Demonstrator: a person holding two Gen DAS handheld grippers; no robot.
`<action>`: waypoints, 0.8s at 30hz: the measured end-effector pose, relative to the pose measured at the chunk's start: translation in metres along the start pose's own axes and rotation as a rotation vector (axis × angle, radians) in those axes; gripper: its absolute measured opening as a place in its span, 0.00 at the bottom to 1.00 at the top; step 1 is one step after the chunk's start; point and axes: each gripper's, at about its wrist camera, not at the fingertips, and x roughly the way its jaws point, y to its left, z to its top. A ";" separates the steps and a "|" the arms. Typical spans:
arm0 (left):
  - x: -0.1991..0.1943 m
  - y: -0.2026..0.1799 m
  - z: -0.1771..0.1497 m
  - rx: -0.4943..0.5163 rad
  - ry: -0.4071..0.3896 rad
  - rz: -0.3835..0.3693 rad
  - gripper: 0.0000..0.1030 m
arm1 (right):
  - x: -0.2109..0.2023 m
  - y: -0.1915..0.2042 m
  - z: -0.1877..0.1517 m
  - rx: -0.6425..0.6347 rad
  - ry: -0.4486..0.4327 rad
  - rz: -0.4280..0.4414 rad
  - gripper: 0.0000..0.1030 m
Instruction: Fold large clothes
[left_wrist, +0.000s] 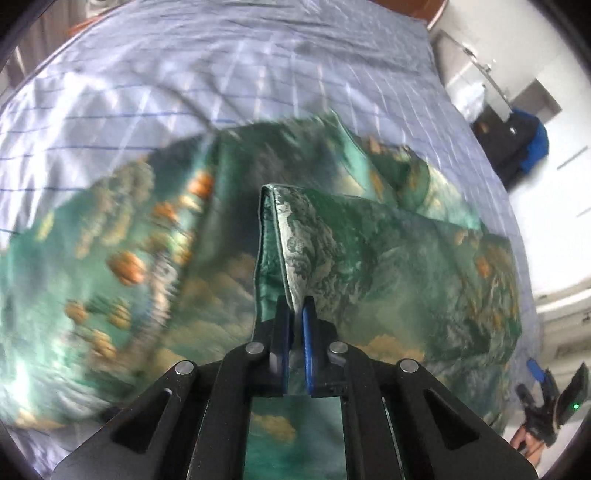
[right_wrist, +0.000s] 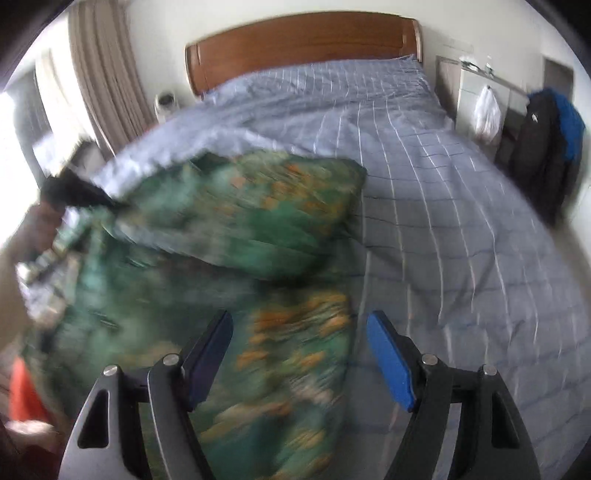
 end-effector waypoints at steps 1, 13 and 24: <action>0.000 0.002 0.000 -0.003 -0.002 0.004 0.04 | 0.013 0.002 0.004 -0.041 0.023 -0.027 0.73; 0.027 -0.001 -0.010 0.012 0.031 0.025 0.04 | 0.103 -0.010 0.035 -0.073 0.108 -0.221 0.80; 0.035 -0.009 -0.011 0.070 0.024 0.097 0.04 | 0.028 -0.028 0.036 0.013 0.076 -0.012 0.80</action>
